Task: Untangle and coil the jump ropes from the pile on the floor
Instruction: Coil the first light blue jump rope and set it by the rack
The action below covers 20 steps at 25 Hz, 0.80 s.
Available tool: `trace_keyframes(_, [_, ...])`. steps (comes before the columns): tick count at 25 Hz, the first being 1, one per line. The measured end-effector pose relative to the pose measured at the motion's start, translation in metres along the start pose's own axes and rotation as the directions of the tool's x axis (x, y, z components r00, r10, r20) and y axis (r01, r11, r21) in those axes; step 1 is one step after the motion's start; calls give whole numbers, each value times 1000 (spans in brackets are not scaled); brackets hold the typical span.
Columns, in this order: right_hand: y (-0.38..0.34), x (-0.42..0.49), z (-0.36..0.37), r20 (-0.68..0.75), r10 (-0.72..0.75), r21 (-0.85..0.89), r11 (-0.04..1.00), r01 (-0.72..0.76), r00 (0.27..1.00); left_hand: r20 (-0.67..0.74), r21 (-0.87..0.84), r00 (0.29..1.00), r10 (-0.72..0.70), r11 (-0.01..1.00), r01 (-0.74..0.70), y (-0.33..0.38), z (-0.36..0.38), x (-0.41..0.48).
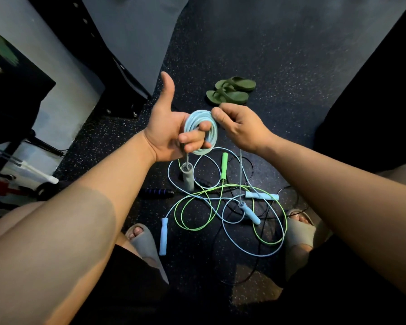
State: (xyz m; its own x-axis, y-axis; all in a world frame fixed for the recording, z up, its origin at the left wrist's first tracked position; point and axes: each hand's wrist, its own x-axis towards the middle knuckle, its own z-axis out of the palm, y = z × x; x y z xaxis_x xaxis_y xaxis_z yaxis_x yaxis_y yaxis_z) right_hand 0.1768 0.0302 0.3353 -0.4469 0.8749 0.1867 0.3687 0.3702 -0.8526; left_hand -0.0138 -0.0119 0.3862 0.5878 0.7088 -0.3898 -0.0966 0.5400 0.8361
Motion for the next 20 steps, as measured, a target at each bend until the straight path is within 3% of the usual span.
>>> trace_keyframes(3, [9,0,8,23,97,51,994,-98,995,-37,-99,996,79,992,-82,5,-2,-1])
trace_keyframes(7, [18,-6,22,160,234,145,955,-258,959,-136,-281,967,217,927,-248,11,-3,1])
trace_keyframes(11, [30,-13,29,373,372,-155,928,-338,850,-337,-364,887,317,825,-433,15,-11,1])
trace_keyframes(14, [25,-13,22,418,487,-358,864,-353,767,-447,-356,820,358,770,-530,13,-14,3])
trace_keyframes(17, [18,-10,19,341,451,-477,839,-261,825,-575,-270,714,400,732,-626,13,-15,7])
trace_keyframes(20, [9,-7,21,284,259,-486,869,-94,923,-704,-186,617,352,747,-638,13,-24,13])
